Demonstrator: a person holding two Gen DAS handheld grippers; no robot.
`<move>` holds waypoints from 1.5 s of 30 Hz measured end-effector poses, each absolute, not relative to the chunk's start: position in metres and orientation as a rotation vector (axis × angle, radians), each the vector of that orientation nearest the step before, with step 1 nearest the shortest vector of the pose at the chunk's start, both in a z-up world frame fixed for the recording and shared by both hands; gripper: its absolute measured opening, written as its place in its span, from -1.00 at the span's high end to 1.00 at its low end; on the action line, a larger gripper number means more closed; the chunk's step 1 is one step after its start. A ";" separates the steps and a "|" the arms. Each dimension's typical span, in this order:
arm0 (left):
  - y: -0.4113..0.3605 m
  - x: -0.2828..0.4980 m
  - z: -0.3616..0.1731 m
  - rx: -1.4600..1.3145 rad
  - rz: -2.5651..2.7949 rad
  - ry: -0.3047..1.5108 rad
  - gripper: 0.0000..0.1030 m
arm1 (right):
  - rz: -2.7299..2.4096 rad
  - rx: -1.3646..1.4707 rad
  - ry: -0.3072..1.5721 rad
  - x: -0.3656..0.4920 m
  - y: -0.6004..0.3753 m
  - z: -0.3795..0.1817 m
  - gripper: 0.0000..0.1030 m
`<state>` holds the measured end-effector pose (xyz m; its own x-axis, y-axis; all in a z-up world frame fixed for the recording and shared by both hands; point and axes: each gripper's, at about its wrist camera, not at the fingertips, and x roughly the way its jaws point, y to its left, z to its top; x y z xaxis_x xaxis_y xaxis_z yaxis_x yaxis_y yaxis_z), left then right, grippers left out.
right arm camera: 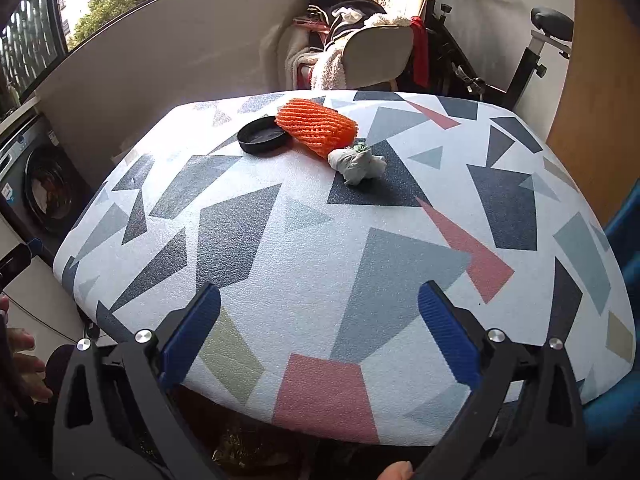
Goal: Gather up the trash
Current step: 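Move both grippers back up over the ironing board, then grasp the crumpled white-green tissue with the right gripper while the left reaches the black lid, then grasp the black round lid with the left gripper while the right lifts the tissue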
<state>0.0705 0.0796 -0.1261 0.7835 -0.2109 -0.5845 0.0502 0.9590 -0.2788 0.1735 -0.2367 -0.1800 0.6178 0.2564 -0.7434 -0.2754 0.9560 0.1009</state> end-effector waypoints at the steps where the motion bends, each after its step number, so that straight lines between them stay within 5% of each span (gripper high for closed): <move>1: 0.081 0.077 -0.127 -0.264 -0.157 0.661 -0.89 | 0.292 -0.011 0.843 0.184 -0.239 -0.179 -0.89; 10: 0.082 0.130 -0.144 -0.321 -0.201 0.729 -0.89 | 0.269 0.068 0.904 0.296 -0.236 -0.204 -0.86; 13: 0.079 0.142 -0.147 -0.317 -0.211 0.753 -0.89 | 0.291 0.098 0.948 0.331 -0.231 -0.219 -0.61; 19: 0.077 0.159 -0.155 -0.302 -0.158 0.804 -0.89 | 0.305 0.061 0.995 0.365 -0.219 -0.240 -0.46; 21: 0.077 0.164 -0.156 -0.321 -0.166 0.810 -0.89 | 0.321 0.023 1.017 0.365 -0.215 -0.247 -0.11; 32: 0.089 0.233 -0.157 -0.564 -0.162 0.825 -0.87 | 0.351 0.115 0.854 0.315 -0.243 -0.218 -0.07; 35: 0.091 0.278 -0.152 -0.594 -0.156 0.801 -0.64 | 0.350 0.165 0.861 0.310 -0.251 -0.219 -0.07; 40: 0.064 0.349 -0.161 -0.503 -0.227 0.832 -0.59 | 0.357 0.201 0.850 0.298 -0.255 -0.219 -0.07; 45: 0.044 0.397 -0.195 -0.374 -0.146 0.924 -0.11 | 0.356 0.180 0.844 0.289 -0.259 -0.218 -0.07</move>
<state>0.3969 0.0442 -0.1950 0.5983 -0.2811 -0.7503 -0.0366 0.9259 -0.3760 0.2892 -0.2588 -0.2184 0.6102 0.3770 -0.6968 -0.2357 0.9261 0.2946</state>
